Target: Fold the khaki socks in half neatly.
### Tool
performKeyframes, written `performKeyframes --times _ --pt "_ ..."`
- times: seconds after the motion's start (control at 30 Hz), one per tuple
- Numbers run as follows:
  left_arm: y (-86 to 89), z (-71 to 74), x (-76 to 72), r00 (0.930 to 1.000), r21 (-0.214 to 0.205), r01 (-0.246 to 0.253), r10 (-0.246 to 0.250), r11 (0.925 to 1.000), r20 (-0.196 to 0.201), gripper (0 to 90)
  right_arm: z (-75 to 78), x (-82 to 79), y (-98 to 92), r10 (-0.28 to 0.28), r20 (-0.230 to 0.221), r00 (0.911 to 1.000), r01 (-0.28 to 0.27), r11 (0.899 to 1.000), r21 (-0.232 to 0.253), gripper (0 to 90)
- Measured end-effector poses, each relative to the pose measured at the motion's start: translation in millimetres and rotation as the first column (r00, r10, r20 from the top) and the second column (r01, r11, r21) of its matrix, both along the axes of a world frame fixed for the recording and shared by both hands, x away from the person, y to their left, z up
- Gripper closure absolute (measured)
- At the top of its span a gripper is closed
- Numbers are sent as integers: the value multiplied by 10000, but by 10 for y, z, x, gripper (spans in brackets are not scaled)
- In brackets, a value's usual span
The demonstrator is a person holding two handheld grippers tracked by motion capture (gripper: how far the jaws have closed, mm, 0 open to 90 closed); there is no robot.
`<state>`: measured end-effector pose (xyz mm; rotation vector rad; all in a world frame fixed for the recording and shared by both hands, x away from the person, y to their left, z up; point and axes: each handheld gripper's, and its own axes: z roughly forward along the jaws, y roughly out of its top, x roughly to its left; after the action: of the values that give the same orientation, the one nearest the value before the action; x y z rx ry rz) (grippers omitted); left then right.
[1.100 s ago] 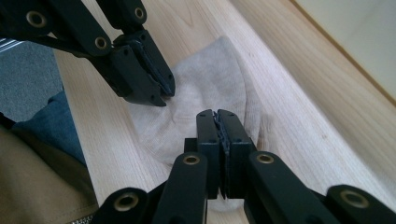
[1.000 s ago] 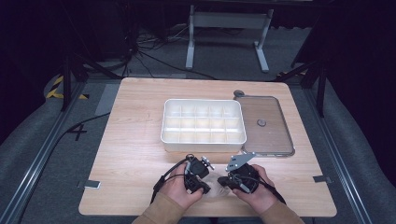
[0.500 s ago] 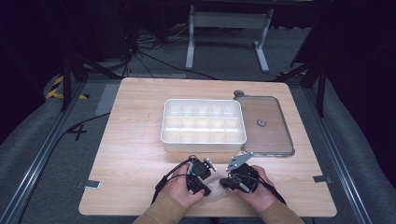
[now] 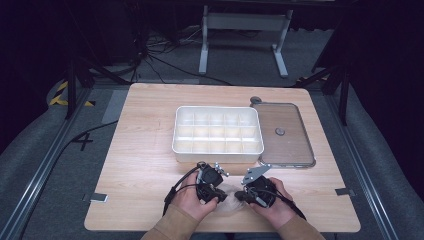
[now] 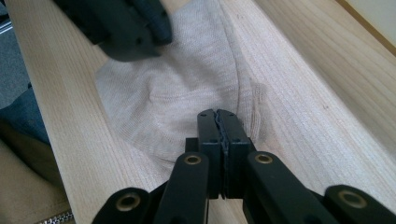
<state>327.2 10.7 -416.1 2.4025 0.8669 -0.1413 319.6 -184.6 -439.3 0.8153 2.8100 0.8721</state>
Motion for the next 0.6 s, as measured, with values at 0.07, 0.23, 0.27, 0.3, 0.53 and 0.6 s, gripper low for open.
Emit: performKeyframes --times 0.07,0.23,0.27,0.3,0.53,0.6 --pt "3 -5 12 9996 -1 -179 179 9998 228 838 -1 -4 -2 -4 13 10000 4 10000 9 895" --pt "29 -21 54 9971 -140 -572 578 9983 491 872 -1 -17 -3 -25 59 10000 25 10000 20 896" --pt "42 -37 83 9961 -101 -756 760 9971 453 879 -2 -20 -3 -41 64 10000 40 10000 29 895" --pt "43 -50 97 9960 -26 -767 768 9970 447 881 -2 -22 -4 -38 80 10000 38 10000 31 895" --pt "14 -160 140 9964 493 -830 819 9953 234 893 -4 -30 -5 -52 133 9999 52 10000 18 895" --pt "3 -194 147 9961 641 -870 857 9941 232 895 -2 -30 -9 -20 144 9999 19 10000 21 895"
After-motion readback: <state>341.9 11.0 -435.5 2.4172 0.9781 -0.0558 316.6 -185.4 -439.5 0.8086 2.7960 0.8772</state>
